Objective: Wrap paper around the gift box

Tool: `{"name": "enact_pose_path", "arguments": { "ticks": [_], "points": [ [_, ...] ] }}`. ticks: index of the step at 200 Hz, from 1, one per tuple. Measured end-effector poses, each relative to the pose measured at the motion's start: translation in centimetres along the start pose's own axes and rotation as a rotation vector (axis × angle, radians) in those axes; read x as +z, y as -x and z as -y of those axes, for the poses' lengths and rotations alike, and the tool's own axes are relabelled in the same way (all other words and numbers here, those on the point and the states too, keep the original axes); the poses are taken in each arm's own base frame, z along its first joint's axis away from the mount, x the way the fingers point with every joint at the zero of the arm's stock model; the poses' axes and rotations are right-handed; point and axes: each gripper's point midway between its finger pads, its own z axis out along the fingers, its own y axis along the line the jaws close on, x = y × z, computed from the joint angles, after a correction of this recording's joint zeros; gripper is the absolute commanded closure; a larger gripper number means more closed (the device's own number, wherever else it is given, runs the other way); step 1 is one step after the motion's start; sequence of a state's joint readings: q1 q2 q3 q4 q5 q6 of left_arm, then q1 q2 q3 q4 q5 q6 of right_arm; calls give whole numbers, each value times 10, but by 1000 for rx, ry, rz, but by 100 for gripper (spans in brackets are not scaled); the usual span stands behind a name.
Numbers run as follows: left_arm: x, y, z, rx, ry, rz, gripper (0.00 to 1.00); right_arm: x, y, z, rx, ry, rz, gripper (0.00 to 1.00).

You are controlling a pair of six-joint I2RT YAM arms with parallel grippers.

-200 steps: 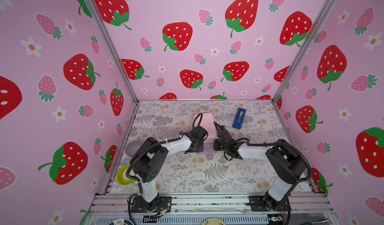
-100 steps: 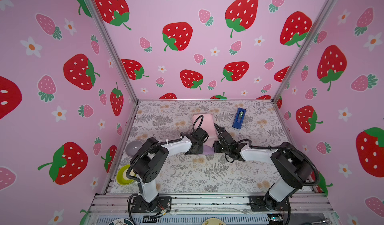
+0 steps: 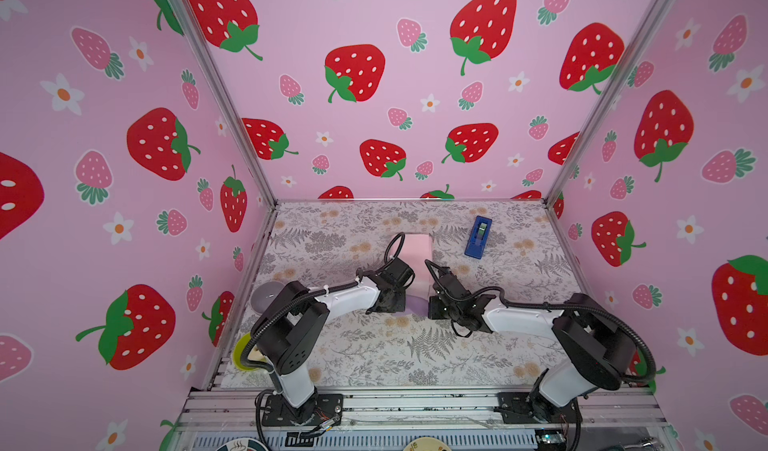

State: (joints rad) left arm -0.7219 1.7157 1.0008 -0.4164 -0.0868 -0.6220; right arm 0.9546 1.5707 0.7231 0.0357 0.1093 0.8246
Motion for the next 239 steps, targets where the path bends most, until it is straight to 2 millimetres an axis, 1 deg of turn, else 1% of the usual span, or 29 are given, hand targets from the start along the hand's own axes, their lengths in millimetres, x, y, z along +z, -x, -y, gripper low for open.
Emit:
{"name": "enact_pose_path", "arguments": {
  "ticks": [6,13,20,34,37,47,61,74,87,100,116,123,125,127,141,161,173,186,194,209,226,239],
  "points": [
    [-2,-5,-1,4,-4,-5,100,-4,-5,-5,-2,9,-6,90],
    [-4,-10,-2,7,-9,-12,100,-10,-9,-9,-5,17,-12,80],
    [-5,-15,-4,9,-11,-18,98,-15,-11,-13,-6,26,-13,74],
    [-6,-24,-10,11,-9,-29,96,-27,-11,-18,-11,44,-8,67],
    [-6,-26,-11,11,-8,-33,91,-30,-9,-18,-15,44,-4,66],
    [-6,-31,-14,12,-7,-41,86,-40,-3,-20,-34,51,19,60],
    [-8,-36,-17,16,-6,-45,80,-54,8,-20,-78,55,54,57],
    [-12,-37,-18,19,-11,-39,78,-65,21,-25,-142,63,85,57],
    [-17,-35,-17,17,-22,-26,76,-72,34,-30,-209,69,112,56],
    [-24,-32,-15,19,-41,-9,74,-79,49,-39,-322,80,148,52],
    [-32,-28,-11,17,-66,12,74,-83,59,-50,-466,100,175,49],
    [-35,-26,-10,14,-76,20,73,-83,60,-55,-531,111,178,49],
    [-36,-26,-10,13,-79,22,73,-83,60,-56,-548,113,178,46],
    [-37,-25,-10,12,-83,23,74,-83,61,-57,-570,113,179,45],
    [-42,-23,-9,3,-102,35,74,-77,62,-66,-710,129,169,43],
    [-51,-21,-13,-32,-127,54,75,-61,63,-77,-885,136,136,40],
    [-58,-19,-21,-67,-145,71,76,-48,61,-79,-985,131,109,40],
    [-64,-19,-28,-102,-161,85,75,-38,58,-79,-1063,123,85,39],
    [-67,-19,-33,-125,-171,92,73,-32,57,-78,-1111,117,71,38],
    [-72,-18,-41,-165,-191,101,72,-23,55,-77,-1182,102,51,38],
    [-71,-17,-45,-196,-213,92,72,-15,55,-73,-1235,80,37,39],
    [-66,-19,-47,-216,-234,72,73,-10,55,-70,-1267,61,27,40]
  ]
}}
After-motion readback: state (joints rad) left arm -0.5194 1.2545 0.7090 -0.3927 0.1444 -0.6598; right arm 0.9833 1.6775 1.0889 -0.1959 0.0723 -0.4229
